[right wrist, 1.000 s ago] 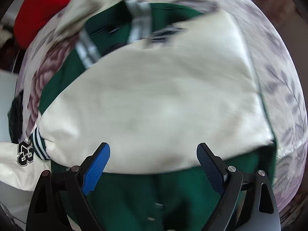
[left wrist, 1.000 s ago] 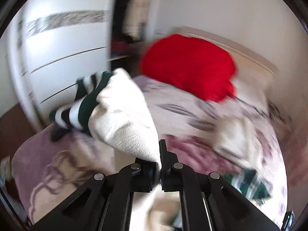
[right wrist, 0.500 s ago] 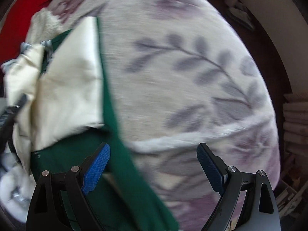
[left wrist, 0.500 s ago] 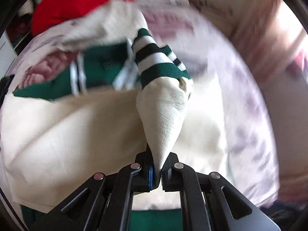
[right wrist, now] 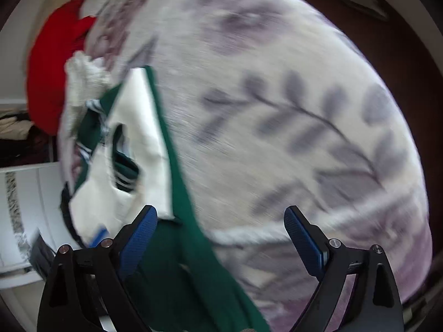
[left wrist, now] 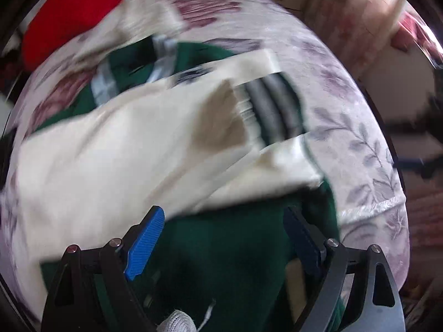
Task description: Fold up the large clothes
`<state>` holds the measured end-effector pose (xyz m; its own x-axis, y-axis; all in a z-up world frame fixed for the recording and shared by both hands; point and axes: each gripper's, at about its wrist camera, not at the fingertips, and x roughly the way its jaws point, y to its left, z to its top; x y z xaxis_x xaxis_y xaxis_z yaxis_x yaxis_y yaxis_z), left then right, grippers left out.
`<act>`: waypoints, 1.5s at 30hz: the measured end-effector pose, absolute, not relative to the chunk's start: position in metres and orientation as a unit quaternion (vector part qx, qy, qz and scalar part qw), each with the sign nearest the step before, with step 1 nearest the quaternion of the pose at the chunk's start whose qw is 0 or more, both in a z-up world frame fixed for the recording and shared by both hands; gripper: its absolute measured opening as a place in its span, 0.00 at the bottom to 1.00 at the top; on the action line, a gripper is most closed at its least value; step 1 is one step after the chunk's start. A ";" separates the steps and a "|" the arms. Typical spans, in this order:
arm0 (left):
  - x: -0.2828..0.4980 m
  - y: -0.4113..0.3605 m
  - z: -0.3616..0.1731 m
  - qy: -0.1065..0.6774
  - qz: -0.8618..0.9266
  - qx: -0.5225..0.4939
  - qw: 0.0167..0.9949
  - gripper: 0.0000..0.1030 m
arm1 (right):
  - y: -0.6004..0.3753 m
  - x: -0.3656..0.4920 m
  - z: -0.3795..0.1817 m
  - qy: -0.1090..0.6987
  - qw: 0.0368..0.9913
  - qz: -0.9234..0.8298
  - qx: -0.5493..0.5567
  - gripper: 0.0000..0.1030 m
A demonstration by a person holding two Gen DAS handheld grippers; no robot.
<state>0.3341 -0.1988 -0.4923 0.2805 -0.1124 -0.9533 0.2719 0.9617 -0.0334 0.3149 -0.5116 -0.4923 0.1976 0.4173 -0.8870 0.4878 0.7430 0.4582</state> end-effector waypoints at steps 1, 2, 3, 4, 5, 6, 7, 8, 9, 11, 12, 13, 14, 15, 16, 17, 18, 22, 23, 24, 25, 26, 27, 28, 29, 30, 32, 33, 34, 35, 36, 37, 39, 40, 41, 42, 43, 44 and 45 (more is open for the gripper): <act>0.329 -0.174 -0.494 0.592 -0.094 0.056 0.798 0.85 | -0.502 0.329 -0.490 0.631 0.689 -0.018 0.357 0.92; 0.324 -0.152 -0.493 0.597 -0.065 0.043 0.798 0.85 | -0.492 0.346 -0.490 0.629 0.691 -0.002 0.355 0.92; 0.319 -0.134 -0.494 0.601 -0.040 0.034 0.797 0.85 | -0.483 0.358 -0.491 0.629 0.692 0.009 0.353 0.92; 0.314 -0.106 -0.496 0.607 0.000 0.021 0.794 0.85 | -0.474 0.372 -0.492 0.629 0.693 0.023 0.350 0.92; 0.310 -0.087 -0.499 0.613 0.029 0.011 0.790 0.85 | -0.461 0.386 -0.494 0.630 0.694 0.039 0.346 0.92; 0.306 -0.065 -0.504 0.620 0.056 0.001 0.783 0.85 | -0.448 0.401 -0.498 0.632 0.692 0.060 0.344 0.92; 0.303 -0.042 -0.512 0.627 0.090 -0.007 0.774 0.85 | -0.435 0.415 -0.503 0.634 0.688 0.079 0.345 0.92; 0.299 -0.023 -0.518 0.631 0.115 -0.015 0.767 0.85 | -0.423 0.426 -0.510 0.634 0.684 0.094 0.347 0.91; 0.296 -0.004 -0.524 0.633 0.138 -0.025 0.761 0.85 | -0.413 0.434 -0.515 0.634 0.681 0.108 0.349 0.90; 0.287 0.028 -0.531 0.635 0.178 -0.043 0.750 0.85 | -0.396 0.449 -0.533 0.645 0.672 0.123 0.342 0.06; 0.282 0.040 -0.532 0.634 0.187 -0.057 0.748 0.85 | -0.390 0.452 -0.545 0.671 0.664 0.101 0.314 0.09; 0.274 0.049 -0.530 0.632 0.189 -0.069 0.748 0.85 | -0.389 0.452 -0.556 0.688 0.659 0.074 0.296 0.10; 0.269 0.054 -0.528 0.631 0.187 -0.072 0.749 0.85 | -0.391 0.445 -0.562 0.691 0.655 0.060 0.300 0.16; 0.262 0.056 -0.525 0.632 0.178 -0.074 0.751 0.85 | -0.392 0.439 -0.560 0.692 0.653 0.057 0.302 0.23; 0.255 0.054 -0.523 0.634 0.166 -0.072 0.752 0.85 | -0.394 0.432 -0.557 0.692 0.651 0.058 0.307 0.40; 0.249 0.052 -0.521 0.638 0.157 -0.068 0.751 0.85 | -0.398 0.415 -0.546 0.693 0.646 0.059 0.314 0.60; 0.240 0.049 -0.519 0.640 0.144 -0.068 0.751 0.85 | -0.401 0.401 -0.538 0.693 0.645 0.056 0.317 0.66; 0.204 0.033 -0.513 0.654 0.092 -0.098 0.745 0.85 | -0.411 0.308 -0.503 0.721 0.622 0.039 0.304 0.67; 0.195 0.027 -0.512 0.656 0.082 -0.103 0.743 0.85 | -0.413 0.279 -0.499 0.734 0.610 0.029 0.297 0.67; 0.185 0.020 -0.513 0.659 0.074 -0.106 0.741 0.85 | -0.413 0.250 -0.497 0.750 0.595 0.023 0.289 0.67; 0.174 0.014 -0.514 0.663 0.069 -0.108 0.738 0.85 | -0.412 0.231 -0.498 0.760 0.585 0.023 0.280 0.67; 0.166 0.008 -0.515 0.665 0.069 -0.109 0.735 0.85 | -0.410 0.208 -0.501 0.775 0.573 0.022 0.266 0.67; 0.156 0.003 -0.517 0.668 0.071 -0.111 0.733 0.85 | -0.409 0.188 -0.507 0.787 0.562 0.019 0.253 0.67; 0.146 -0.003 -0.517 0.669 0.075 -0.117 0.730 0.85 | -0.408 0.170 -0.513 0.796 0.550 0.018 0.252 0.67; 0.138 -0.006 -0.518 0.669 0.078 -0.124 0.729 0.85 | -0.407 0.150 -0.525 0.804 0.531 0.021 0.267 0.67; 0.130 -0.010 -0.519 0.669 0.083 -0.130 0.727 0.85 | -0.406 0.141 -0.531 0.806 0.522 0.027 0.280 0.67; 0.112 -0.022 -0.521 0.668 0.097 -0.138 0.725 0.85 | -0.395 0.125 -0.547 0.803 0.505 0.062 0.310 0.67; 0.104 -0.029 -0.522 0.669 0.105 -0.137 0.723 0.85 | -0.386 0.123 -0.555 0.806 0.497 0.082 0.312 0.67; 0.096 -0.035 -0.524 0.670 0.115 -0.137 0.720 0.85 | -0.372 0.118 -0.564 0.813 0.490 0.107 0.296 0.63; 0.088 -0.042 -0.525 0.671 0.126 -0.140 0.717 0.85 | -0.363 0.116 -0.568 0.816 0.496 0.116 0.275 0.35; 0.081 -0.046 -0.525 0.671 0.134 -0.143 0.715 0.85 | -0.355 0.113 -0.570 0.816 0.511 0.119 0.244 0.29; 0.074 -0.052 -0.524 0.669 0.146 -0.146 0.714 0.85 | -0.354 0.110 -0.569 0.813 0.527 0.111 0.223 0.23; 0.057 -0.066 -0.520 0.661 0.175 -0.149 0.714 0.85 | -0.372 0.104 -0.566 0.803 0.546 0.077 0.226 0.18; 0.050 -0.070 -0.520 0.660 0.185 -0.153 0.712 0.85 | -0.381 0.102 -0.567 0.800 0.551 0.061 0.231 0.16; 0.043 -0.077 -0.520 0.657 0.195 -0.160 0.710 0.85 | -0.397 0.096 -0.568 0.796 0.556 0.044 0.238 0.14; 0.036 -0.080 -0.522 0.655 0.199 -0.168 0.709 0.85 | -0.410 0.091 -0.574 0.795 0.554 0.034 0.243 0.12; 0.028 -0.084 -0.525 0.657 0.204 -0.178 0.704 0.85 | -0.418 0.088 -0.578 0.795 0.550 0.031 0.254 0.11; 0.023 -0.091 -0.529 0.658 0.208 -0.193 0.698 0.85 | -0.421 0.089 -0.582 0.797 0.539 0.039 0.269 0.12; 0.024 -0.091 -0.533 0.656 0.208 -0.210 0.695 0.85 | -0.420 0.093 -0.584 0.801 0.533 0.049 0.268 0.12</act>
<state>0.0240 -0.0908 -0.5335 0.0537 0.0147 -0.9984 -0.5643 0.8254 -0.0182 0.0925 -0.4195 -0.5841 -0.2890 0.4822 -0.8270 0.3771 0.8514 0.3647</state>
